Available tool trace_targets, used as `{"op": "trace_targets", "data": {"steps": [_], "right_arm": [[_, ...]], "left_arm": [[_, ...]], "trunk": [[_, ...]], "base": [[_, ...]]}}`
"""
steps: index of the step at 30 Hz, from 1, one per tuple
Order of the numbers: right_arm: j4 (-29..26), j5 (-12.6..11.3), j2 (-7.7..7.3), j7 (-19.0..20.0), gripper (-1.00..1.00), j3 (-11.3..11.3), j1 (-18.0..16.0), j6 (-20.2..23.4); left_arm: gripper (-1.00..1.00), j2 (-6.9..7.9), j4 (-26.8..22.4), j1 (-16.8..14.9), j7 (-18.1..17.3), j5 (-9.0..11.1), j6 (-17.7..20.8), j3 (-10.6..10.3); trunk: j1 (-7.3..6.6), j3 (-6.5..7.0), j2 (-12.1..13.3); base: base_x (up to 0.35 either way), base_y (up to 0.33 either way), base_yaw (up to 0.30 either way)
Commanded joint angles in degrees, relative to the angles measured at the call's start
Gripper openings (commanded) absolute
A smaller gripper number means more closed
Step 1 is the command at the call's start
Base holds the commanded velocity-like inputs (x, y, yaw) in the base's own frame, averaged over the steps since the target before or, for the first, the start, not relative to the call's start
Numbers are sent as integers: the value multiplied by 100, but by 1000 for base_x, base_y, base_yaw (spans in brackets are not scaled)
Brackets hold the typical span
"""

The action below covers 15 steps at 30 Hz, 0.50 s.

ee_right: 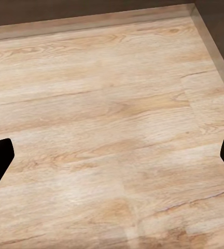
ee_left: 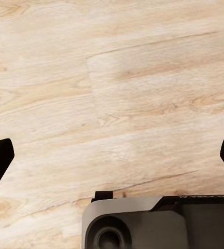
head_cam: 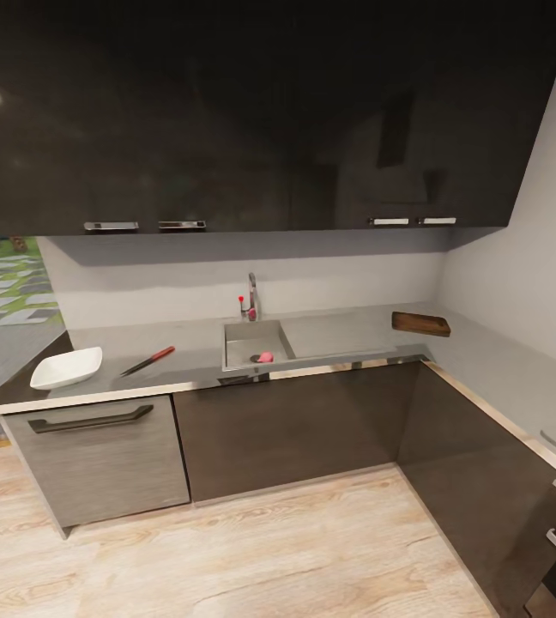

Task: In the kitchen, take the Vidalia onion out of the sink, dice it on the chopping board with the paring knife, put the diced onion into the bowl on the countertop, then place both the paring knife and the chopping board into the sink.

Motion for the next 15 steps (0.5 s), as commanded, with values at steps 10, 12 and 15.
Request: {"op": "trace_targets", "data": {"steps": [10, 12, 15], "right_arm": [[-52, 5, 0, -14, 100, -7, -1, -22], [-163, 5, 4, -18, 100, -8, -1, -50], [-568, 10, 8, -26, 100, -2, -1, -69]], "left_arm": [[100, -4, 13, 1, -2, 9, -13, -9], [100, -4, 15, 1, -2, 9, -13, -9], [100, -6, 15, 1, -2, 9, -13, -9]], "trunk": [[2, -1, -3], [2, -1, -3], [2, -1, -3]], "base": [[0, 0, 0], [0, 0, 0], [0, 0, 0]]}}
